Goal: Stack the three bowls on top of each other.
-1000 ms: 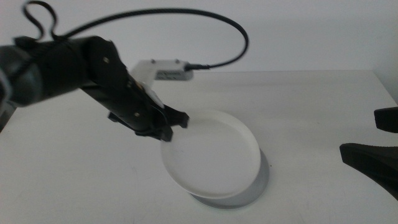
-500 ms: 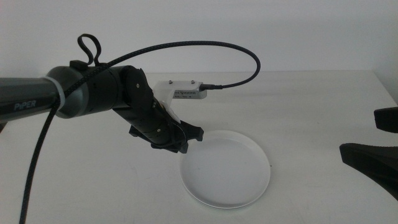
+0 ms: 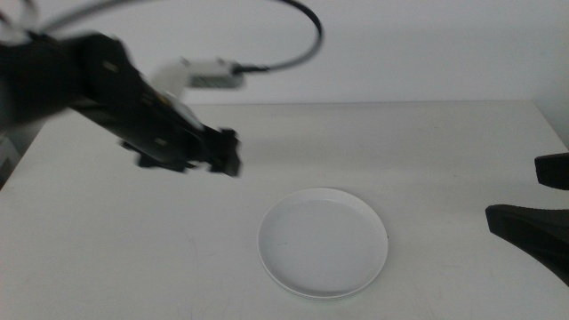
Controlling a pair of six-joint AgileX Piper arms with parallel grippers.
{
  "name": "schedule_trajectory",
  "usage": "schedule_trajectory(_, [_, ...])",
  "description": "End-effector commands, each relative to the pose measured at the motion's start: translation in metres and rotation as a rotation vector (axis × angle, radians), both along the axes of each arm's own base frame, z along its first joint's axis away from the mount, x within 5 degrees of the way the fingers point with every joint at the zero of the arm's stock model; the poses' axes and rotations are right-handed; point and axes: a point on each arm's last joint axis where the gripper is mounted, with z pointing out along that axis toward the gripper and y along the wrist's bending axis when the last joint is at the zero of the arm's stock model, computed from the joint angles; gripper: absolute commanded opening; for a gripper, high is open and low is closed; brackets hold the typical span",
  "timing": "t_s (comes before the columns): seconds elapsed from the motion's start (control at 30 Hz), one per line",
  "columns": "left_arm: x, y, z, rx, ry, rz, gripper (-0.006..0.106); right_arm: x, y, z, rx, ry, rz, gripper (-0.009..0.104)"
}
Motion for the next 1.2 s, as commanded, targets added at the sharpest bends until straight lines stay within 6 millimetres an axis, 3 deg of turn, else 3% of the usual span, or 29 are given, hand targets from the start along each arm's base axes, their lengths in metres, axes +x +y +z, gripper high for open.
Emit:
schedule_trajectory(0.0, [-0.016, 0.015, 0.046, -0.027, -0.107, 0.035, 0.094, 0.002, 0.000, 0.013, 0.041, -0.083, -0.019, 0.059])
schedule_trajectory(0.2, [-0.047, 0.042, 0.087, 0.049, -0.189, 0.124, 0.094, 0.002, 0.000, 0.013, 0.041, -0.083, -0.019, 0.059])
schedule_trajectory(0.43, [-0.078, 0.057, 0.121, 0.047, -0.300, 0.191, 0.094, 0.002, 0.000, 0.013, 0.041, -0.083, -0.019, 0.059])
schedule_trajectory(0.6, [-0.085, 0.062, 0.129, 0.066, -0.342, 0.192, 0.094, 0.002, 0.000, 0.013, 0.041, -0.083, -0.019, 0.059])
schedule_trajectory(0.9, [-0.080, 0.062, 0.126, 0.090, -0.344, 0.190, 0.094, 0.003, 0.000, 0.013, 0.043, -0.085, -0.020, 0.059])
schedule_trajectory(1.17, [-0.078, 0.068, 0.137, 0.152, -0.481, 0.188, 0.094, 0.018, -0.002, 0.026, 0.115, -0.231, -0.105, 0.059])
